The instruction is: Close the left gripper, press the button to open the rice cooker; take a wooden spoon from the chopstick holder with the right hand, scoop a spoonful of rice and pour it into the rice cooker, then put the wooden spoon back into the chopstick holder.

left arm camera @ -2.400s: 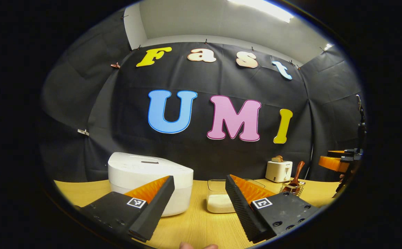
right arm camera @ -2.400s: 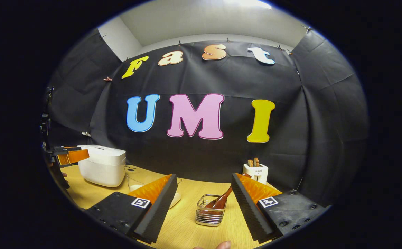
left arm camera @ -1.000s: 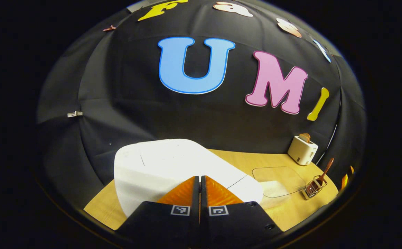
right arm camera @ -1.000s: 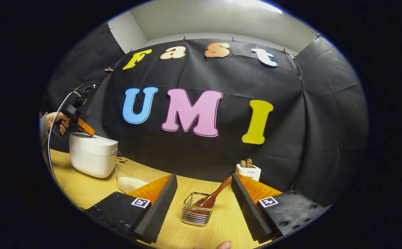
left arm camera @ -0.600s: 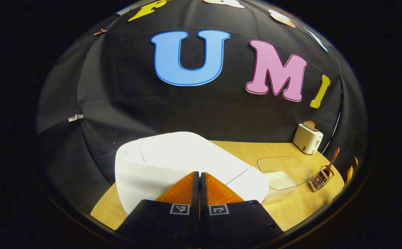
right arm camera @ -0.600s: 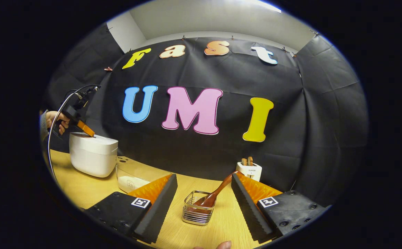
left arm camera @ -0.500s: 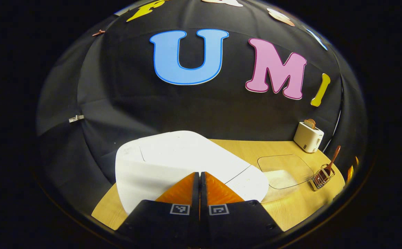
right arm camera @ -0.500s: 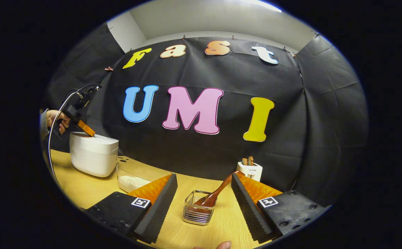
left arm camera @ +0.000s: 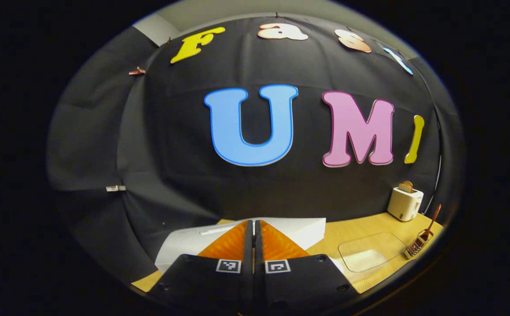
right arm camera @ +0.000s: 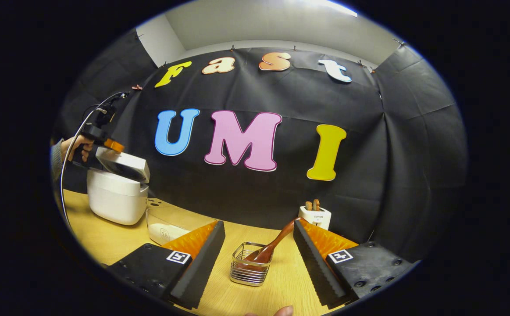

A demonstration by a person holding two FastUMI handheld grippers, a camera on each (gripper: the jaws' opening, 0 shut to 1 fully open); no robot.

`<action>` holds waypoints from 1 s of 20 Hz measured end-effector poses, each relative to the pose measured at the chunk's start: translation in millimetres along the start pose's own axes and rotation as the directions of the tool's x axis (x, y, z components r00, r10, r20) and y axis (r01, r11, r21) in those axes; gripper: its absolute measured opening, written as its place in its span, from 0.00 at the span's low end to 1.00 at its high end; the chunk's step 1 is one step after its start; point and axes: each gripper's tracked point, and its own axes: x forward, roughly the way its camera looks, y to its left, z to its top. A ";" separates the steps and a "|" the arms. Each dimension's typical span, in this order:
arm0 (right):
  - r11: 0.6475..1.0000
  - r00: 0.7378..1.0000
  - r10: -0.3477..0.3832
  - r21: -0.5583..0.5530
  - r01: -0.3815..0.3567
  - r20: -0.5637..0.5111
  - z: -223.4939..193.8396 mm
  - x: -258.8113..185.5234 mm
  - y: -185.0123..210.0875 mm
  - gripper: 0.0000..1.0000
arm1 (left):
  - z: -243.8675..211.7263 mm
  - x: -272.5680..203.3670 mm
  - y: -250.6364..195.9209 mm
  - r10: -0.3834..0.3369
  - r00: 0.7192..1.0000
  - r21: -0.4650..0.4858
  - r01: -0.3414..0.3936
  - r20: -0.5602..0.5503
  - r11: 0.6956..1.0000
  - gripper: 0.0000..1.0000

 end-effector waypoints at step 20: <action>0.983 0.981 -0.022 0.175 0.057 -0.193 -64.8 70.5 -32.4 0.96 | -36.1 -137.0 -71.0 -0.129 0.936 -0.167 0.192 0.328 0.967 0.95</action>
